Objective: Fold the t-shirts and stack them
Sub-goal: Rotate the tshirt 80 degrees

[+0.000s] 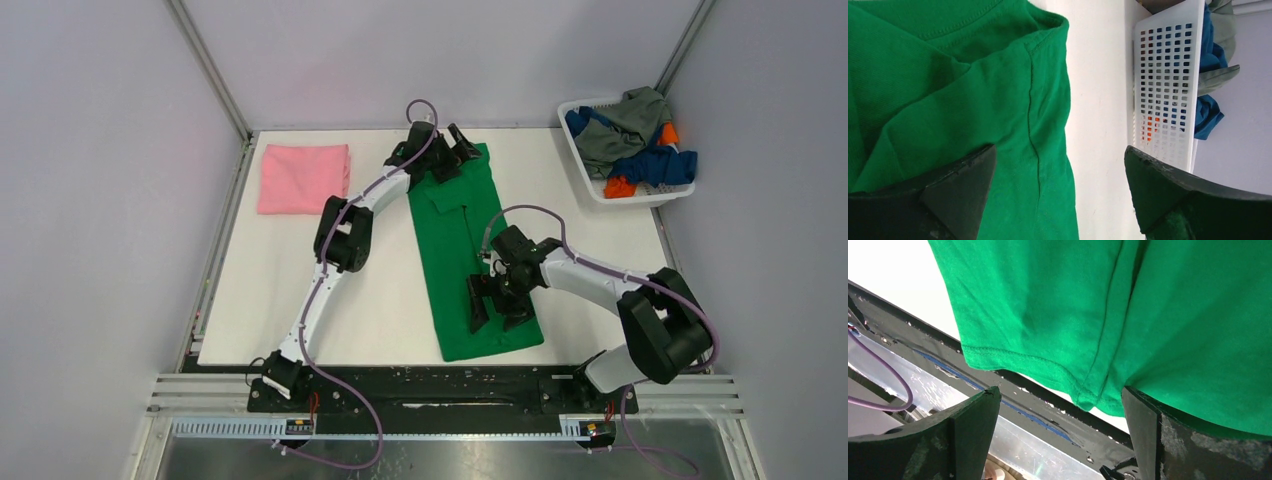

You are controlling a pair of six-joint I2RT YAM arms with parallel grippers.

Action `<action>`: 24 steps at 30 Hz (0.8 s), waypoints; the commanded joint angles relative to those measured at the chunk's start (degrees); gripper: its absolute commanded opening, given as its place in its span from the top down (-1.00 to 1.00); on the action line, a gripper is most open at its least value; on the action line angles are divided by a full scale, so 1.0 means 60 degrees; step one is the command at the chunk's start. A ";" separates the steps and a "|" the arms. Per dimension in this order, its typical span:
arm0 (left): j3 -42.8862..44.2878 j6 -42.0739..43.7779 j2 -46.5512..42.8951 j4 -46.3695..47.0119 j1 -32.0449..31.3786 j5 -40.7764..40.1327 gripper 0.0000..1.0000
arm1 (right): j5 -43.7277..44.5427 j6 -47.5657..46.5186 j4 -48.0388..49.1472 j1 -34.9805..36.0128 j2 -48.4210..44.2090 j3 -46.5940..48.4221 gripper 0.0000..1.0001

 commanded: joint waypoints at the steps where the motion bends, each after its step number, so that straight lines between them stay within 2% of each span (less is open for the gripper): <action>1: 0.0175 0.0365 -0.0342 0.0668 0.0074 -0.0725 -0.98 | -0.0159 -0.0291 -0.0559 -0.0023 -0.0671 0.0248 -0.99; 6: 0.0110 0.2145 -0.1257 -0.1087 0.0577 -0.1702 -0.98 | 0.0336 -0.0084 -0.0595 -0.0024 -0.0890 0.0067 -0.99; 10: -0.0167 0.3340 -0.1925 -0.1998 0.1235 -0.1871 -0.98 | 0.0761 0.0071 -0.0625 -0.0024 -0.1111 0.0121 -0.99; 14: 0.0391 0.3407 -0.2094 -0.2445 0.1952 -0.1155 -0.98 | 0.1645 0.0380 -0.0591 -0.0026 -0.1380 0.0155 -0.99; 17: 0.0860 0.3686 -0.2370 -0.3185 0.2104 -0.1491 -0.98 | 0.2527 0.0541 -0.0689 -0.0093 -0.1626 0.0411 -0.99; 19: 0.0335 0.3749 -0.2982 -0.3326 0.2094 -0.1142 -0.98 | 0.2899 0.0835 -0.0774 -0.0280 -0.1841 0.0492 -0.99; 21: -0.0739 0.3839 -0.3932 -0.3247 0.1973 -0.0241 -0.98 | 0.2999 0.1138 -0.0827 -0.0813 -0.2058 0.0422 -0.99; 23: -0.2387 0.4212 -0.5258 -0.3254 0.1621 0.0050 -0.98 | 0.2850 0.1321 -0.0774 -0.1568 -0.2453 0.0143 -0.99; 24: -0.3700 0.4541 -0.6091 -0.3283 0.1297 -0.0140 -0.98 | 0.2707 0.1415 -0.0716 -0.2080 -0.2663 -0.0042 -0.99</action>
